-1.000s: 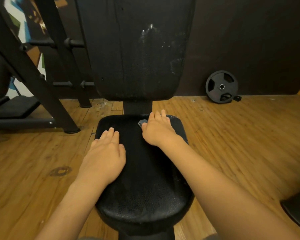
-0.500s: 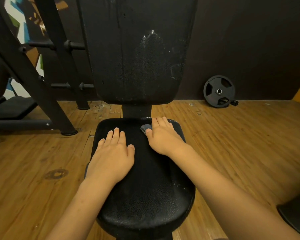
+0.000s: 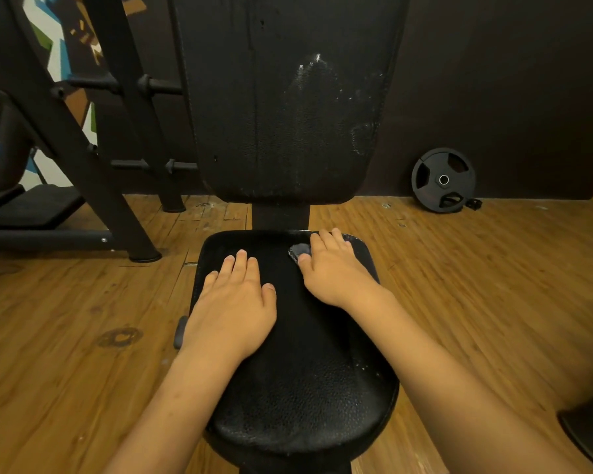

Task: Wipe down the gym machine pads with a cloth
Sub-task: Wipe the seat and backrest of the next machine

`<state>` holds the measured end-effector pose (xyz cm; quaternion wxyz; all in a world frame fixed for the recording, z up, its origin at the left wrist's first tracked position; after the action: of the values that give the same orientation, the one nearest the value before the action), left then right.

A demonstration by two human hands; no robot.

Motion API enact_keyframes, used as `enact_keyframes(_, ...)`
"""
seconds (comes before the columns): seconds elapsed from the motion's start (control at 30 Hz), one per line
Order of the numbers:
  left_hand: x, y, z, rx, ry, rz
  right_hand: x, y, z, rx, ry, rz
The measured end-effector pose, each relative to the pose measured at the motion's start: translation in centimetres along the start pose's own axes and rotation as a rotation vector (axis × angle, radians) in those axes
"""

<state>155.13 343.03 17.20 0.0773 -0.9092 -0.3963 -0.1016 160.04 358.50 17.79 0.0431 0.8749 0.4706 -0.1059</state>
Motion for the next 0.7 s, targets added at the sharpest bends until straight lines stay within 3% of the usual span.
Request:
enact_keyframes(0.27, 0.1, 0.2, -0.2, -0.018, -0.007, 0.006, -0.4, -2.3, -1.0, 0.0, 0.023, 0.1)
enact_keyframes(0.43, 0.2, 0.2, -0.2, -0.024, -0.009, 0.01, -1.0, 1.2, 0.0, 0.027, 0.007, 0.046)
enact_keyframes(0.7, 0.1, 0.1, -0.2, -0.025, -0.006, 0.013, -0.6, -1.9, -0.9, -0.033, 0.018, 0.089)
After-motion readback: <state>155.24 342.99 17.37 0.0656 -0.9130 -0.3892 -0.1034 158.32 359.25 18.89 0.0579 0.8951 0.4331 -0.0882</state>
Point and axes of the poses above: each hand's wrist, its own y-axis away from the middle knuckle, its own z-axis out of the palm, x = y × z, the point moved 8 cm from there along -y, towards the middle knuckle, and after that the axes turned 2 degrees about y, right-handed, at the moved point
